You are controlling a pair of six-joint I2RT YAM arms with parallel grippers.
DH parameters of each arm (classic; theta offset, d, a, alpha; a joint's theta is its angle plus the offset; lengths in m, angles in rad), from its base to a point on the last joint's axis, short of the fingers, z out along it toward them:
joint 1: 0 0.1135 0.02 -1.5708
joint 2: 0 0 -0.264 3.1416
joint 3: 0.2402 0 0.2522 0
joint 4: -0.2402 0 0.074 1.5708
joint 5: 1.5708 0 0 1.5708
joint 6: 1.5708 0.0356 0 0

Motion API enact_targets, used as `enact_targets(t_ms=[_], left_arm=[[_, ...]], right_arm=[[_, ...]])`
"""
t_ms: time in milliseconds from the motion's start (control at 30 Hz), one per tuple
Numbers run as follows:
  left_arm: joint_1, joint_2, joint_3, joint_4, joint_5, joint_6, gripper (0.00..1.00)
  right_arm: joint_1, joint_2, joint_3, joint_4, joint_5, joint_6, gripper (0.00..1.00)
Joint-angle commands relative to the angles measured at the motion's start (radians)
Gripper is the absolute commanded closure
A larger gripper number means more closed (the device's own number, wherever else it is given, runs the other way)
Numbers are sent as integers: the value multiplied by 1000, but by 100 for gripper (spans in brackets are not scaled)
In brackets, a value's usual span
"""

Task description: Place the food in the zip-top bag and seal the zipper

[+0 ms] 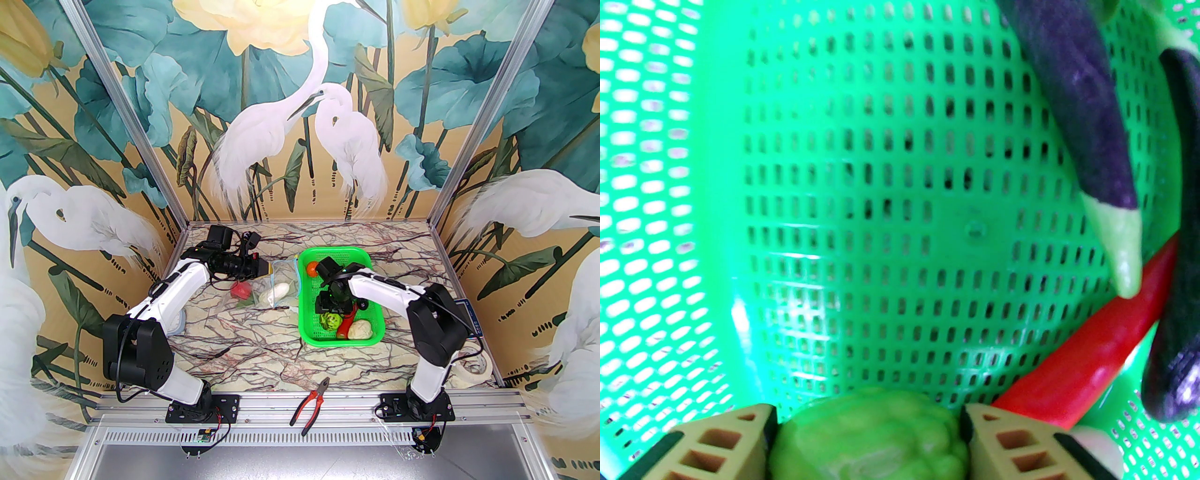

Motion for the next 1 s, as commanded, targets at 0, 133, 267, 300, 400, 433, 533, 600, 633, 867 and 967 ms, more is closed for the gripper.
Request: enact_targets(t_ms=[0, 133, 267, 300, 400, 433, 533, 600, 633, 867, 967], left_arm=[[2, -8, 1, 17, 12, 10, 98], [2, -10, 4, 18, 12, 8, 98], [2, -8, 10, 19, 13, 7, 98], [2, -8, 12, 19, 15, 5, 98], [2, -6, 20, 22, 15, 2, 98], [2, -5, 24, 24, 15, 1, 98], [2, -2, 33, 24, 17, -2, 98], [2, 1, 37, 28, 20, -5, 98], [2, 1, 40, 29, 22, -8, 98], [2, 3, 49, 47, 41, -24, 98], [2, 2, 50, 56, 51, -32, 98]], right_arm=[[-9, -74, 46, 35, 55, 21, 49], [-24, -112, 104, 72, 96, 28, 49], [-30, -123, 157, 145, 91, 48, 49], [-30, -122, 165, 168, 77, 56, 49], [-27, -110, 189, 250, 30, 88, 49], [-26, -104, 195, 278, 17, 99, 49], [-14, -81, 209, 354, -7, 138, 49], [-2, -62, 223, 380, -18, 154, 48], [6, -47, 231, 392, -24, 162, 48], [66, 60, 293, 457, -69, 207, 45], [82, 97, 326, 461, -72, 213, 40]])
